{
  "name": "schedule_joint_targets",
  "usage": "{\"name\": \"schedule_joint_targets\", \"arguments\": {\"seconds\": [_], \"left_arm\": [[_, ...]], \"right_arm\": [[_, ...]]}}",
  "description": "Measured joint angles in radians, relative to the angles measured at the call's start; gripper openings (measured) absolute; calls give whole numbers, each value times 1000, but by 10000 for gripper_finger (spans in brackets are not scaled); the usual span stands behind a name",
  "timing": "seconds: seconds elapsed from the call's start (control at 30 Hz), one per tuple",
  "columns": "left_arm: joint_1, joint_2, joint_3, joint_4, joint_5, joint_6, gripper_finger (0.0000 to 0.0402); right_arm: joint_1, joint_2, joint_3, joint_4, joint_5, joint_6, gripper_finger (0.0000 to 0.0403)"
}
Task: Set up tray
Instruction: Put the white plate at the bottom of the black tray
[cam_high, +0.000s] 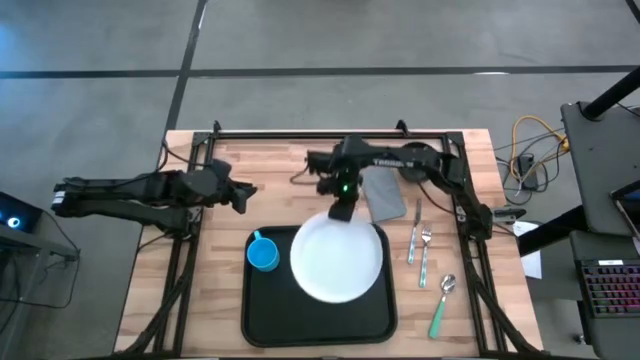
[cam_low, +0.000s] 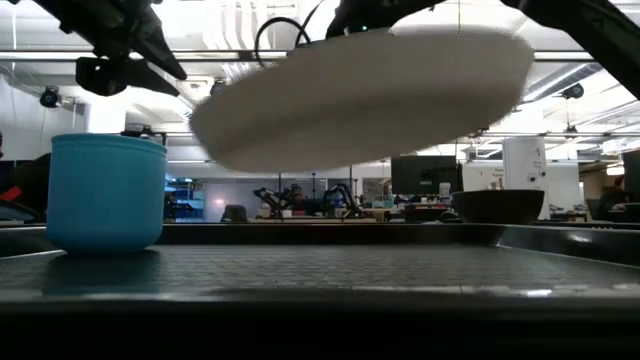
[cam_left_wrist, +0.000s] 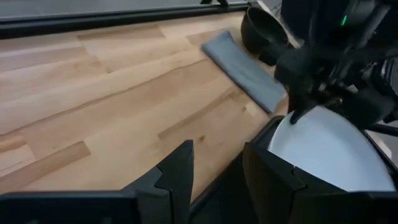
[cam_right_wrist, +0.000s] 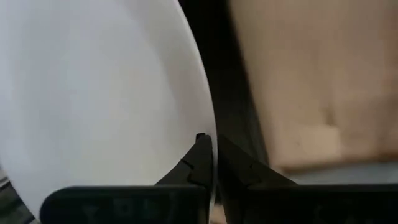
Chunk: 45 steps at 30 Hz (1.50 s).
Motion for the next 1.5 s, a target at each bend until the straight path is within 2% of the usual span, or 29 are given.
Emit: {"name": "schedule_joint_targets", "arguments": {"seconds": [0.33,0.5,1.1,1.23,1.5], "left_arm": [[0,-27,0,-64,22,0,120],[0,-27,0,-72,54,23,120],[0,-26,0,-73,78,82,120],[0,-26,-1,-73,78,82,120],[0,-26,-3,-73,100,82,120]], "right_arm": [[138,-9,-166,349,-14,262,9],[190,-10,-214,458,-22,372,9],[256,-10,-298,528,-14,526,11],[272,-10,-301,535,-3,555,34],[303,-17,-275,508,208,570,109]]}}
